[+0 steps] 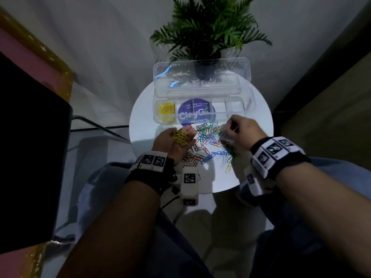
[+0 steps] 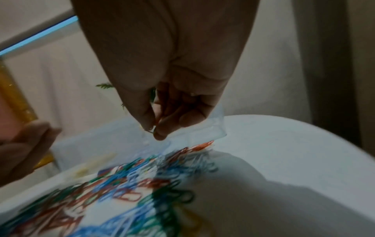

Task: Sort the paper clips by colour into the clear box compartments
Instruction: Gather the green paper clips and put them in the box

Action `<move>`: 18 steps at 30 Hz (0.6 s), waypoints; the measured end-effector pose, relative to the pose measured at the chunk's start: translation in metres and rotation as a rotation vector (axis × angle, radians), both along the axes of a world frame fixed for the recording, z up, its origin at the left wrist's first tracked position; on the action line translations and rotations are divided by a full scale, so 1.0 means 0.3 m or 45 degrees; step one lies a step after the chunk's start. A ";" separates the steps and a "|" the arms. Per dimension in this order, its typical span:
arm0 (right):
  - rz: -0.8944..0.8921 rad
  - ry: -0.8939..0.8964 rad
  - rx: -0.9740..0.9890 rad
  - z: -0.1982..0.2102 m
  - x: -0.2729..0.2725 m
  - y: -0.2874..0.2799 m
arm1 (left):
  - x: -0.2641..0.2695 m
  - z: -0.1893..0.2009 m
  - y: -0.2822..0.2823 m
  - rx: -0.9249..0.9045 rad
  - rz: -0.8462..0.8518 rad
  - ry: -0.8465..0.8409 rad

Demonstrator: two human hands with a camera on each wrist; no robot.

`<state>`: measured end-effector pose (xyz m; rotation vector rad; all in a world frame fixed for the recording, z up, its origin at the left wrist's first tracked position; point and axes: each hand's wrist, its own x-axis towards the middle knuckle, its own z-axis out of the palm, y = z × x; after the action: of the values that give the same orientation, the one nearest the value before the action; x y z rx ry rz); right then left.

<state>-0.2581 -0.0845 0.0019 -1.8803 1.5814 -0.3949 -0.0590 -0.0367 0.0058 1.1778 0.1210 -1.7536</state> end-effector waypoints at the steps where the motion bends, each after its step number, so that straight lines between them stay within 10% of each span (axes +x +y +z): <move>1: -0.031 -0.016 0.025 0.002 -0.027 -0.008 | 0.000 0.000 0.000 -0.003 0.007 0.002; 18: 0.244 0.575 0.316 0.021 -0.072 0.047 | -0.017 -0.019 -0.003 -0.020 0.020 -0.066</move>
<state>-0.2796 -0.0703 0.0081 -1.9880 1.6152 0.3193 -0.0640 -0.0375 0.0000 1.2067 0.0853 -1.7063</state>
